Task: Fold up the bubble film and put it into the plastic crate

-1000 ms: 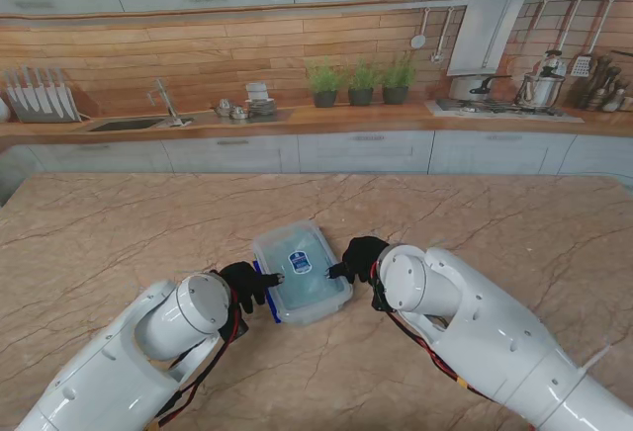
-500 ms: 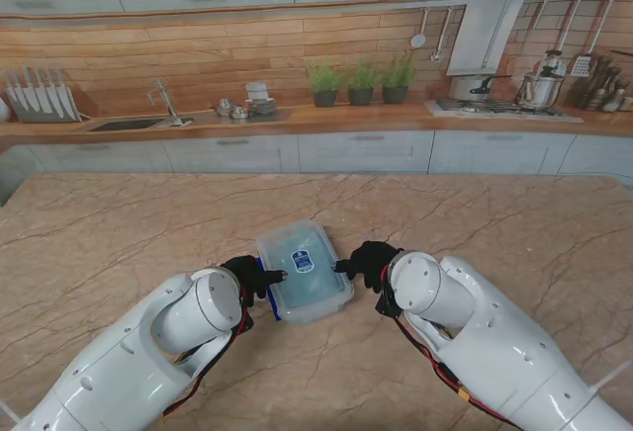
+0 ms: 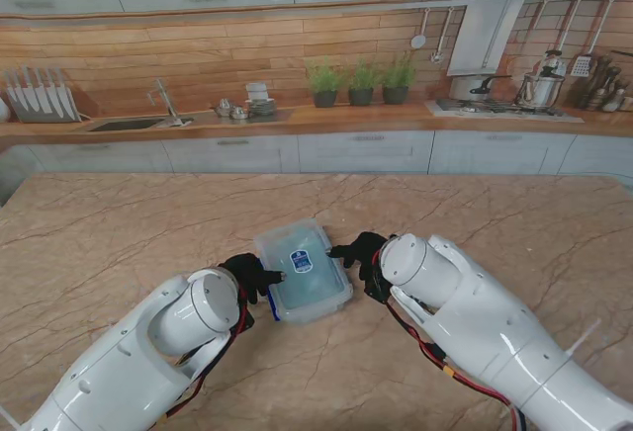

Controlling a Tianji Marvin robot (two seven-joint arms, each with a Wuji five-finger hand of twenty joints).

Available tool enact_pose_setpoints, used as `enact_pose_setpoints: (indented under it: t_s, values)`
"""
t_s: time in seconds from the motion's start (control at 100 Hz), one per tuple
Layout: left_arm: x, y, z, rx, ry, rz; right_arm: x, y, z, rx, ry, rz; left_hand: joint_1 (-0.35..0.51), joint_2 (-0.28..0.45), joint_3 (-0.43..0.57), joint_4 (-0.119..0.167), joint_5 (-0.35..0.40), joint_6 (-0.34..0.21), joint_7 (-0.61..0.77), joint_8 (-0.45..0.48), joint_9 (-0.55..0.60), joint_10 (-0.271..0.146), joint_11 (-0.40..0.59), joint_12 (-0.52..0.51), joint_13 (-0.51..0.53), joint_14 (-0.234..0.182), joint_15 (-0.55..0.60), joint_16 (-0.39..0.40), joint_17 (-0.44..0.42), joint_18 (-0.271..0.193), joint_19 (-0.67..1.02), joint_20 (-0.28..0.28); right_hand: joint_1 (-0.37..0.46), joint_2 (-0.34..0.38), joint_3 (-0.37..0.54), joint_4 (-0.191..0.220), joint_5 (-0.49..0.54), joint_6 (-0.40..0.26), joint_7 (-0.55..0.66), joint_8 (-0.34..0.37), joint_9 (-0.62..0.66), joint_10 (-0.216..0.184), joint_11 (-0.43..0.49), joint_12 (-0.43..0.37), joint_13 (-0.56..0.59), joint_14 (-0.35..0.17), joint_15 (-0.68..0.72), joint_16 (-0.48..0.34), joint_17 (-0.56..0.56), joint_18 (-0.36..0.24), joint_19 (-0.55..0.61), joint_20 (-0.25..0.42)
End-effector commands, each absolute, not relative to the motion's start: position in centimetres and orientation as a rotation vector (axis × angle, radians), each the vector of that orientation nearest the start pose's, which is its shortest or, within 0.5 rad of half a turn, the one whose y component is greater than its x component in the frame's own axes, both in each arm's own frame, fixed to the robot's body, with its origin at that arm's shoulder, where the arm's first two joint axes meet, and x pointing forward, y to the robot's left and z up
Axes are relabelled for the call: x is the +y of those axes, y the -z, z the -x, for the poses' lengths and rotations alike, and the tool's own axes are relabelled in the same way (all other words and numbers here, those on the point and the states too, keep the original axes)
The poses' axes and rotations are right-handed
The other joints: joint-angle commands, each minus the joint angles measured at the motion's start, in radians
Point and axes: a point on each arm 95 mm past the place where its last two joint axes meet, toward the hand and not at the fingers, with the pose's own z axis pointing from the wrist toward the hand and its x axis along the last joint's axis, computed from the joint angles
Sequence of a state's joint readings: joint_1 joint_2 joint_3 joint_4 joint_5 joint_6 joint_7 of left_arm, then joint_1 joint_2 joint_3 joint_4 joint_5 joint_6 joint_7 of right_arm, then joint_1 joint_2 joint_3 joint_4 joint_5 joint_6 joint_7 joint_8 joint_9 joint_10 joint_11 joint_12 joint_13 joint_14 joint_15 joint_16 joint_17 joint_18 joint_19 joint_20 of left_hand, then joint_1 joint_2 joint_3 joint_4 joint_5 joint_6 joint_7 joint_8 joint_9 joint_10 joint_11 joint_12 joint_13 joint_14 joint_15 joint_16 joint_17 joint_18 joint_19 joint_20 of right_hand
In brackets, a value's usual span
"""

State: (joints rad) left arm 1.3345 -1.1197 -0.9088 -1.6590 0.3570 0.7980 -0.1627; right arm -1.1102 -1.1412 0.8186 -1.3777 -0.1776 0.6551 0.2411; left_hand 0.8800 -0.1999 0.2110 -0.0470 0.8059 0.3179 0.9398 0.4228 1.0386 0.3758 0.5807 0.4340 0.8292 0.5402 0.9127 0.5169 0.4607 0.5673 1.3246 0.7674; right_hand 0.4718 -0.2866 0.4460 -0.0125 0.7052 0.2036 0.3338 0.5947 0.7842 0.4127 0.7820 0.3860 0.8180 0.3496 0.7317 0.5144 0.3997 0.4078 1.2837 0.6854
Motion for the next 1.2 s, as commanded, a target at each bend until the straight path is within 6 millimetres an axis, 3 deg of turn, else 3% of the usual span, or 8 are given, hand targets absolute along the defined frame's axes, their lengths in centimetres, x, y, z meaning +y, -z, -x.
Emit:
enact_pose_setpoints:
  t_s: [0.0, 0.13, 0.37, 0.48, 0.73, 1.19]
  values:
    - [-7.0, 33.6, -40.5, 1.258, 1.123, 2.184, 7.2, 33.7, -47.2, -1.595, 1.352, 2.676, 0.075, -0.051, 0.124, 0.009, -0.012, -0.046, 0.042, -0.011, 0.039, -0.008, 0.034, 0.012, 0.027, 0.001, 0.031, 0.006, 0.009, -0.018, 0.048, -0.003, -0.027, 0.031, -0.004, 0.020, -0.030, 0.016, -0.033, -0.005, -0.027, 0.041, -0.018, -0.011, 0.043, 0.076, -0.052, -0.032, 0.040, 0.010, 0.004, -0.025]
    - [-7.3, 33.7, -40.7, 1.248, 1.141, 2.183, 7.6, 34.1, -47.5, -1.510, 1.280, 2.701, 0.045, -0.035, 0.113, 0.008, 0.006, -0.040, 0.046, -0.010, 0.052, -0.006, 0.040, 0.013, 0.037, 0.004, 0.038, 0.007, 0.016, -0.015, 0.056, -0.002, -0.017, 0.023, -0.005, 0.019, -0.061, 0.035, -0.064, -0.009, -0.058, 0.058, -0.038, -0.017, 0.053, 0.084, -0.086, -0.061, 0.058, 0.025, -0.026, -0.059]
    - [-7.8, 33.9, -40.9, 1.264, 1.143, 2.187, 8.4, 34.7, -47.7, -1.376, 1.185, 2.733, 0.050, -0.033, 0.123, 0.013, 0.017, -0.042, 0.052, -0.011, 0.067, -0.008, 0.044, 0.009, 0.046, 0.002, 0.042, 0.004, 0.021, -0.014, 0.060, -0.002, 0.002, 0.006, -0.002, 0.022, -0.178, 0.010, -0.127, -0.022, -0.178, 0.044, -0.112, -0.043, 0.028, 0.135, -0.097, -0.072, 0.056, 0.084, -0.060, -0.096]
    - [-7.9, 33.9, -40.9, 1.269, 1.148, 2.185, 8.8, 35.0, -47.8, -1.302, 1.154, 2.756, 0.051, -0.033, 0.126, 0.012, 0.015, -0.042, 0.051, -0.014, 0.063, -0.007, 0.041, 0.007, 0.043, 0.002, 0.040, 0.002, 0.020, -0.014, 0.061, -0.002, 0.023, -0.010, 0.002, 0.023, -0.206, 0.019, -0.141, -0.024, -0.234, 0.048, -0.137, -0.051, 0.029, 0.135, -0.086, -0.066, 0.054, 0.093, -0.060, -0.099]
    - [-8.1, 33.8, -41.1, 1.283, 1.158, 2.176, 9.3, 35.7, -48.0, -1.160, 1.152, 2.839, 0.055, -0.040, 0.130, 0.010, 0.006, -0.048, 0.051, -0.015, 0.054, -0.009, 0.040, 0.007, 0.034, 0.002, 0.037, 0.001, 0.013, -0.017, 0.055, -0.005, 0.078, -0.090, 0.048, 0.013, -0.202, 0.065, -0.166, -0.034, -0.284, 0.088, -0.116, -0.047, 0.116, 0.029, 0.149, 0.052, 0.099, 0.018, 0.060, -0.057]
    - [-8.2, 33.7, -41.3, 1.298, 1.150, 2.157, 8.2, 37.6, -47.8, -1.089, 1.102, 2.949, 0.059, -0.040, 0.131, 0.008, -0.005, -0.048, 0.046, -0.019, 0.041, -0.007, 0.034, 0.005, 0.018, 0.003, 0.029, 0.000, -0.003, -0.020, 0.048, -0.007, 0.075, -0.172, 0.117, 0.001, -0.204, 0.036, -0.167, -0.044, -0.297, 0.065, -0.040, -0.020, 0.196, -0.100, 0.597, 0.186, 0.091, -0.093, 0.207, 0.021]
